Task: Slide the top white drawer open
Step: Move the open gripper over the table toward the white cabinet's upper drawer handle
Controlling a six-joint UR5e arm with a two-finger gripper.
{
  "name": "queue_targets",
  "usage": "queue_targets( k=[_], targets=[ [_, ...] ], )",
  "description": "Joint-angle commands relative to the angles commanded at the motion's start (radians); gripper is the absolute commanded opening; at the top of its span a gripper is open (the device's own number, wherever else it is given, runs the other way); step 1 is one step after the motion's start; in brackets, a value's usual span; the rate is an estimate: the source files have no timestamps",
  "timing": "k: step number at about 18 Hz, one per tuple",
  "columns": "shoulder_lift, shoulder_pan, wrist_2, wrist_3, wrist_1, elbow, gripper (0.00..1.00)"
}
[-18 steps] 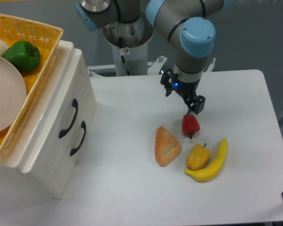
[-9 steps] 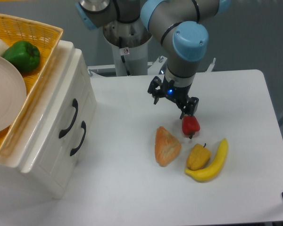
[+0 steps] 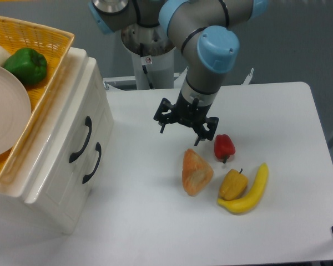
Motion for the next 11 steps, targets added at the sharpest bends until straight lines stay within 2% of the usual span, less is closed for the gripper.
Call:
queue_targets(
  k=[6,11],
  targets=[
    [-0.014,-0.081,0.008,-0.100,-0.008,0.031,1.00],
    [-0.035,-0.132,0.011,-0.094,-0.067,0.046,1.00]
  ],
)
